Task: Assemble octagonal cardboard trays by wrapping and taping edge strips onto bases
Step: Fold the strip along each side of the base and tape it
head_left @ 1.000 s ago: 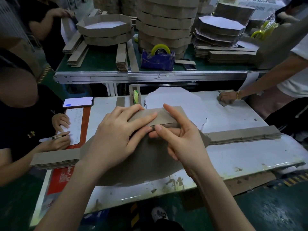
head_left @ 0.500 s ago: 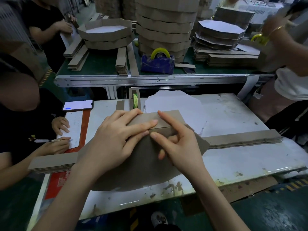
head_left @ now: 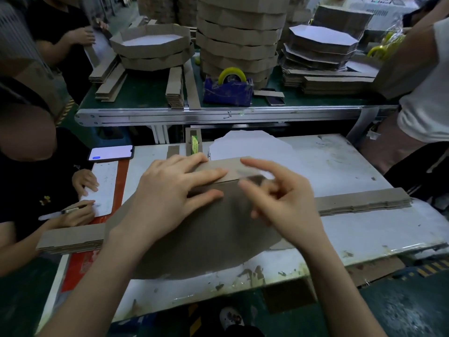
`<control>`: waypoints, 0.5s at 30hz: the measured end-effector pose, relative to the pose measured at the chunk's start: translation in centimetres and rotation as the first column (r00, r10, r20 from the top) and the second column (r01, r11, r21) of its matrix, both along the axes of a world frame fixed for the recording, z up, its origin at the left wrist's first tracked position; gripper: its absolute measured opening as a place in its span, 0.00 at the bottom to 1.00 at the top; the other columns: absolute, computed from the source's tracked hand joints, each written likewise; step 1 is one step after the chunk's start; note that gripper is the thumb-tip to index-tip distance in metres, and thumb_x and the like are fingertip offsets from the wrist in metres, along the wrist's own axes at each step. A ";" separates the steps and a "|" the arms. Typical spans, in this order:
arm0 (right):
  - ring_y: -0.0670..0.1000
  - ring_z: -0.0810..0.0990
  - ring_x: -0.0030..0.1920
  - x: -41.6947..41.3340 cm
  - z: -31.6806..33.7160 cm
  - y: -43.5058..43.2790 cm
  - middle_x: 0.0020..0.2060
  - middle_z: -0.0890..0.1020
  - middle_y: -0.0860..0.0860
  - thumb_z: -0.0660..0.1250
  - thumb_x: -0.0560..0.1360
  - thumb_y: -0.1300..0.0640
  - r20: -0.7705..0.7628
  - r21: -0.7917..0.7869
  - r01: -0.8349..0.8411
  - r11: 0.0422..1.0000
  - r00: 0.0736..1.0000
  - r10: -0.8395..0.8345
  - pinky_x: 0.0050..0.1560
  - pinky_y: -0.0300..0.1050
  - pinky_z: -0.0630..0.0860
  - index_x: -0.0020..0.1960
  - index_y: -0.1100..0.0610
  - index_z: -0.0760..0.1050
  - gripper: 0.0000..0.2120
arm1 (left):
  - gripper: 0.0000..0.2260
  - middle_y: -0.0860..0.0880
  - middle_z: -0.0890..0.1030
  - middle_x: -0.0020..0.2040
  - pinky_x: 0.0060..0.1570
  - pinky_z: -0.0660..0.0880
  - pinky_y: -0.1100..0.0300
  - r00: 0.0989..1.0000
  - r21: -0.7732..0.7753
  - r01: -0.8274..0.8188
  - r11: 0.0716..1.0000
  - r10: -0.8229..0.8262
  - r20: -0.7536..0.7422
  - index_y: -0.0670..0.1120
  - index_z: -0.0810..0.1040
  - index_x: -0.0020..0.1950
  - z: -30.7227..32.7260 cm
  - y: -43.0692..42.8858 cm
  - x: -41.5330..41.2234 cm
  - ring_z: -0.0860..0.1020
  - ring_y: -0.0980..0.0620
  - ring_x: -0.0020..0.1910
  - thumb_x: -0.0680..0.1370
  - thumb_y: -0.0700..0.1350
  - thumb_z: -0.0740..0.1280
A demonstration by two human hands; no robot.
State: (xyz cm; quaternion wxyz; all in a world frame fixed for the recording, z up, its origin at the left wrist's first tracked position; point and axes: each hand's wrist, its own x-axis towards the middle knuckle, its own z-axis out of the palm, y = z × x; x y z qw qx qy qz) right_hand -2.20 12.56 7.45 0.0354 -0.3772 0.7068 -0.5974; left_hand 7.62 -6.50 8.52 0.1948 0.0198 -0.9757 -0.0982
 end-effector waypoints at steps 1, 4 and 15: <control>0.44 0.77 0.25 -0.8 0.5 0.1 0.24 0.78 0.46 0.69 0.77 0.57 -0.022 -0.075 0.060 0.995 0.998 -0.061 0.30 0.31 0.71 0.58 0.49 0.81 0.11 | 0.23 0.46 0.78 0.64 0.53 0.73 0.46 1.000 -0.020 -0.003 1.000 0.003 0.023 0.58 0.75 0.68 0.0 -0.1 0.0 0.77 0.42 0.58 0.76 0.65 0.60; 0.43 0.80 0.36 -3.8 1.3 0.1 0.36 0.83 0.45 0.64 0.80 0.59 -0.061 -0.108 0.217 0.970 0.973 -0.224 0.36 0.33 0.74 0.54 0.49 0.82 0.10 | 0.28 0.46 0.76 0.65 0.54 0.73 0.47 0.999 -0.088 0.012 0.996 -0.007 0.054 0.56 0.71 0.72 -0.1 -0.1 0.1 0.77 0.42 0.59 0.72 0.62 0.65; 0.56 0.80 0.54 -6.7 0.3 -0.5 0.53 0.81 0.61 0.52 0.84 0.43 0.214 0.496 -0.274 0.824 0.958 0.190 0.57 0.45 0.72 0.57 0.66 0.78 0.28 | 0.42 0.53 0.73 0.69 0.57 0.73 0.53 0.990 -0.246 -0.074 0.966 0.101 0.097 0.56 0.57 0.77 1.6 3.9 -3.0 0.73 0.50 0.64 0.69 0.77 0.51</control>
